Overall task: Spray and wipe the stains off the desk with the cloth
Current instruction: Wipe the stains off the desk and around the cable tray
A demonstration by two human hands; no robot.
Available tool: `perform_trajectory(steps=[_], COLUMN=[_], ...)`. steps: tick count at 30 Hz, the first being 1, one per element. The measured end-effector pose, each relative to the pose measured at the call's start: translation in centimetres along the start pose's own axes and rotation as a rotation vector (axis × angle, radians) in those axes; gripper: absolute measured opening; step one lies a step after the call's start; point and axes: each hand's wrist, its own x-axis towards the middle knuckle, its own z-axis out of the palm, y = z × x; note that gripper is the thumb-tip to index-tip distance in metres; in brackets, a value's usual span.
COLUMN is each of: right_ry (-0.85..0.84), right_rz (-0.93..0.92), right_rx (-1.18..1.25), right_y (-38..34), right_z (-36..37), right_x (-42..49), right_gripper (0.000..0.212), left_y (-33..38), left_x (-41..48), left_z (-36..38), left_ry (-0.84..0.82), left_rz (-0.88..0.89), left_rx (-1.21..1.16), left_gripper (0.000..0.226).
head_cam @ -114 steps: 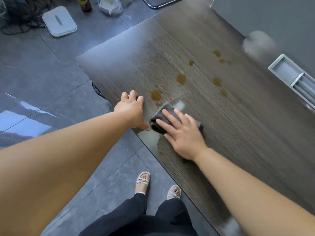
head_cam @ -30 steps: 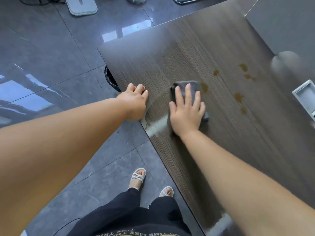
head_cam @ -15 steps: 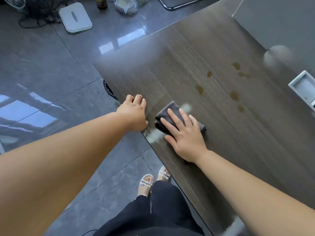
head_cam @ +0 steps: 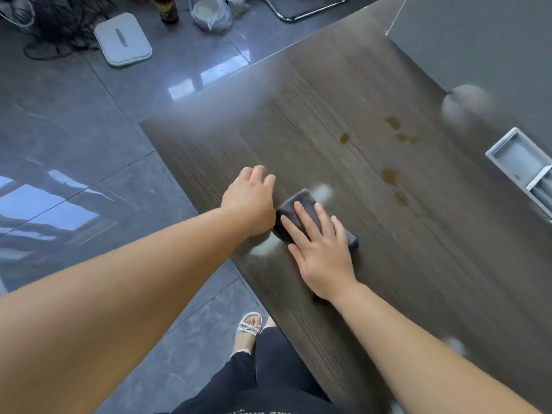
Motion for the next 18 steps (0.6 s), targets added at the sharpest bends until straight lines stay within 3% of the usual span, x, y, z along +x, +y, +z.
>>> perform_trajectory(steps=[3,9,13,18], right_ry=[-0.026,-0.155,-0.002,-0.054], right_rz=[-0.001,0.355,0.248,0.089], right_rx=[0.01,0.038,0.024,0.045], right_y=[2.2,6.7,3.7,3.0], right_z=[-0.5,-1.9,-0.8,-0.5], right_x=[1.4,9.6,4.3,1.0], right_gripper=[0.047,0.05,0.052,0.05], left_y=[1.1,1.2,1.2,2.0], left_x=[0.6,0.9,0.8,1.0], left_z=[0.7,0.9,1.0,0.8], left_ry=[-0.045,-0.119,-0.141,-0.13], left_rz=[0.018,-0.015,-0.006,-0.012], left_rx=[-0.05,-0.019,0.029,0.094], left_gripper=[0.059,0.071,0.078,0.071])
